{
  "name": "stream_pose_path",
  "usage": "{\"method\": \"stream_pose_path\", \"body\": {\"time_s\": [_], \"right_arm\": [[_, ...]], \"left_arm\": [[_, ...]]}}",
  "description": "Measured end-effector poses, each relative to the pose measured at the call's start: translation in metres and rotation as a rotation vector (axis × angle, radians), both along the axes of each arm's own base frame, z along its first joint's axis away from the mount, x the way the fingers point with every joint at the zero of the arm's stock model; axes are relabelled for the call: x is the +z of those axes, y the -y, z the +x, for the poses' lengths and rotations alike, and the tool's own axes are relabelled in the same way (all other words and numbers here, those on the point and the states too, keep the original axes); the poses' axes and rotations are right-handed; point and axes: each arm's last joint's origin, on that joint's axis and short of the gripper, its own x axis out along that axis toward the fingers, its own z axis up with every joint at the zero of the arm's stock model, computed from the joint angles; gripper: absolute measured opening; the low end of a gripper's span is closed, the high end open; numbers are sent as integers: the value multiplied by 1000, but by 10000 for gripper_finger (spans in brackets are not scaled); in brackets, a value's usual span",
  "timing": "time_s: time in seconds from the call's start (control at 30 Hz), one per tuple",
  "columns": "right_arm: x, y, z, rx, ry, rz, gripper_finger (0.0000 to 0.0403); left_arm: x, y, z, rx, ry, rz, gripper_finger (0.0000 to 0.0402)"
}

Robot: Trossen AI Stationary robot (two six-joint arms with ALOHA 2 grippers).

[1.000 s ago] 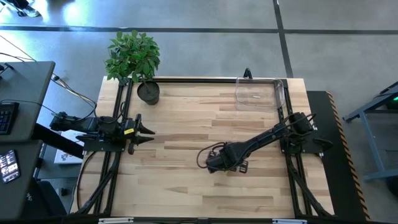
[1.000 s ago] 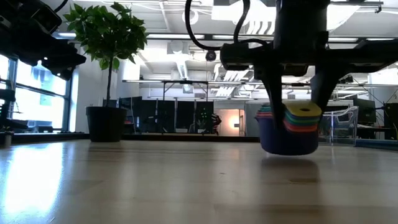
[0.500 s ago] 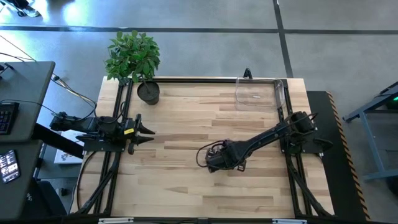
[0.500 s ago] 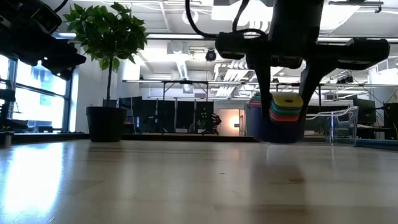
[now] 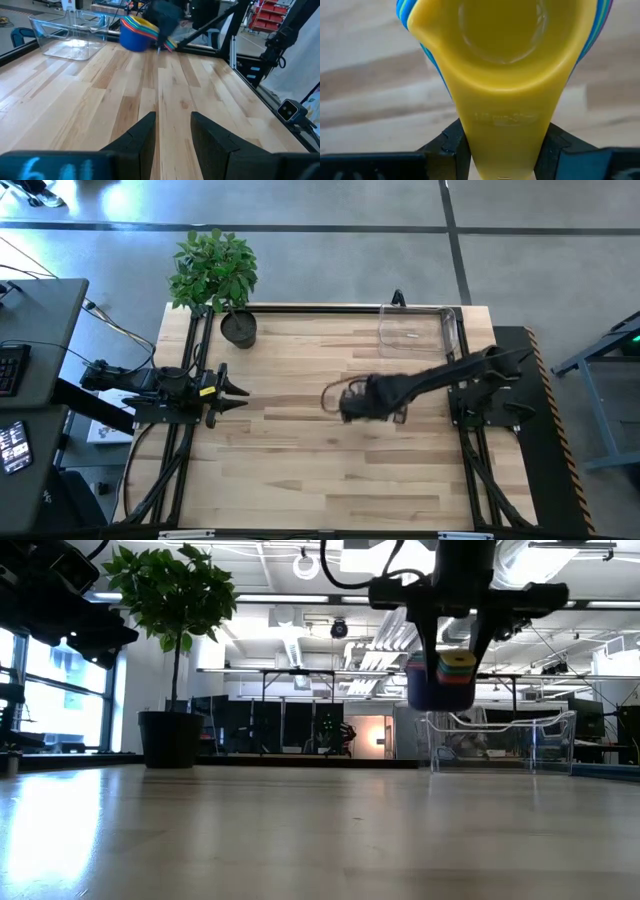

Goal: Nest measuring cups in basket
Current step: Put the stacked measuring cups into the transparent bin

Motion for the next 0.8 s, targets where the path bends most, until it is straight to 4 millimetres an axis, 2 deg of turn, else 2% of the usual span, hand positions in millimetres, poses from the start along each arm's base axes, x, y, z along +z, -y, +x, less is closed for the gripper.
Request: {"method": "stream_pose_path", "body": {"time_s": [0.2,0.43,0.57,0.8], "right_arm": [[30,51,-22,70,-56,-40,134],[66,111,-57,170,-54,-114,134],[74,144,-76,208,-98,-132,134],[74,203,-106,322,-176,-104,134]], "left_arm": [[0,0,0,0,0,0,113],[0,0,0,0,0,0,113],[0,0,0,0,0,0,113],[0,0,0,0,0,0,113]]}}
